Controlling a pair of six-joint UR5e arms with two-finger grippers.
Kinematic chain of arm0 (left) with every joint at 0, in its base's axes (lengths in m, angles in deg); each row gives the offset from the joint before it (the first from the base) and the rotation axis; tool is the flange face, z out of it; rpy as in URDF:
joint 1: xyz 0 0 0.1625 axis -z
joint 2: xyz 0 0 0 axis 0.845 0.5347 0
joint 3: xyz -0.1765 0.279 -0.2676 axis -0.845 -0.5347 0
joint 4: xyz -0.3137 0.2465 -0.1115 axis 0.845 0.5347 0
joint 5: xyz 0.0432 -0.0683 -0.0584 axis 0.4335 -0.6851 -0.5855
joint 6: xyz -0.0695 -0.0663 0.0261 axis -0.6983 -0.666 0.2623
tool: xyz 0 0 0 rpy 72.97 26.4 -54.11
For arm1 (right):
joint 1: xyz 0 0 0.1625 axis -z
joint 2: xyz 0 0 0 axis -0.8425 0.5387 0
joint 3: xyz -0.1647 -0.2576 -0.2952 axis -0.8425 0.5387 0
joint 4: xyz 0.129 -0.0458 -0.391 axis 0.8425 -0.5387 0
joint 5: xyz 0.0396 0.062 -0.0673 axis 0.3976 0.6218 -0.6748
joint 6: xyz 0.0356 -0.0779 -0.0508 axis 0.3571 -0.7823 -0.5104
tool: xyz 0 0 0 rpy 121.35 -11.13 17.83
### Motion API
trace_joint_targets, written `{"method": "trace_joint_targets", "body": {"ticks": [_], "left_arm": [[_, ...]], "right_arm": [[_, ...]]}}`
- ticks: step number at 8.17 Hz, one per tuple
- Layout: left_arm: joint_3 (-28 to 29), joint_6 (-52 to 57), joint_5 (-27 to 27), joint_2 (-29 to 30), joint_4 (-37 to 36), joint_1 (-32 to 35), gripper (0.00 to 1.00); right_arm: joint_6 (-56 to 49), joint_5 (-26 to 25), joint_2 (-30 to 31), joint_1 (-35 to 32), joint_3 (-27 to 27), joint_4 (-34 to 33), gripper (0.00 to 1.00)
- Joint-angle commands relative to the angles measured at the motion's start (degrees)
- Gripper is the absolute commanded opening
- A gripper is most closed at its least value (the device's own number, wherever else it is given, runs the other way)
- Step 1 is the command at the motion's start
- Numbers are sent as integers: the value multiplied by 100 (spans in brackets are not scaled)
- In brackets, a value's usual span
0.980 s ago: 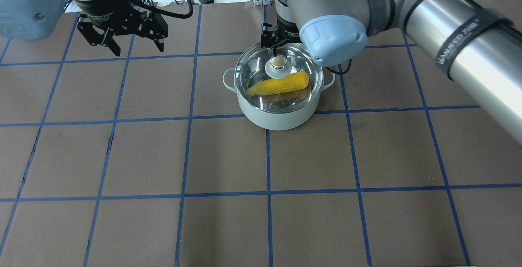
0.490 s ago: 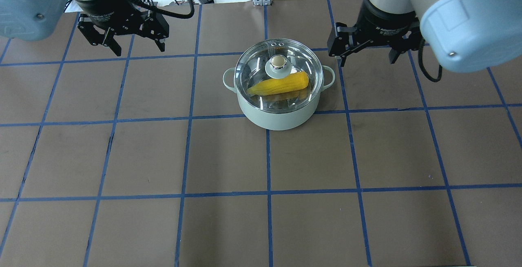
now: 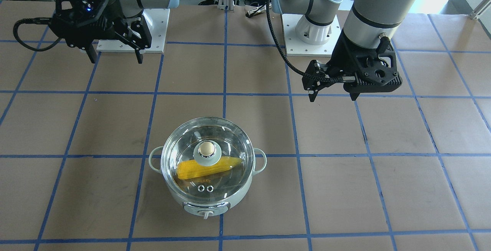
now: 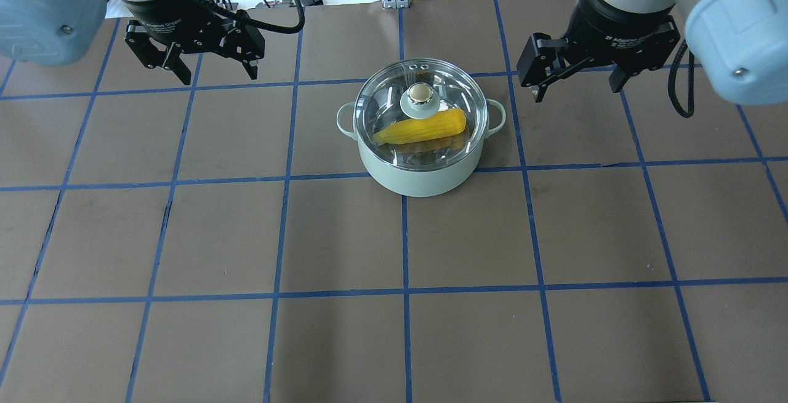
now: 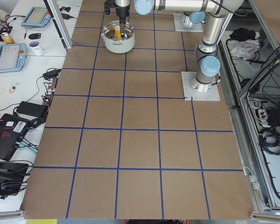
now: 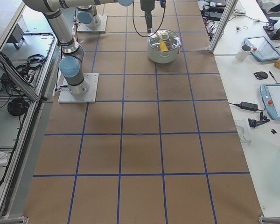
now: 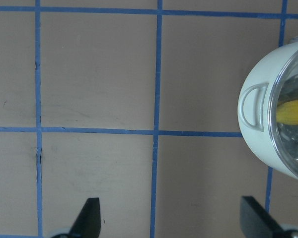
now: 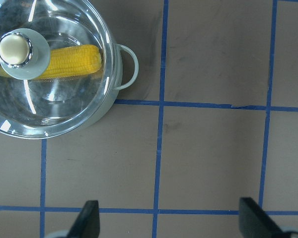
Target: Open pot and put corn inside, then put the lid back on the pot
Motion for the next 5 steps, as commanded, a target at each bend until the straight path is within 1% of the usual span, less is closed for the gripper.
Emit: {"method": "trace_joint_targets", "body": {"ticks": [1, 2, 4, 5], "left_arm": [[-5, 0, -1, -29, -3, 12, 100], [-5, 0, -1, -29, -3, 12, 100], [-5, 0, -1, -38, -3, 12, 100], [-5, 0, -1, -55, -3, 12, 100]], "right_arm": [[-92, 48, -9, 114, 48, -32, 100], [-101, 48, -9, 114, 48, -40, 100], [-101, 432, -87, 105, 56, -119, 100], [-101, 339, -88, 105, 48, -198, 100]]}}
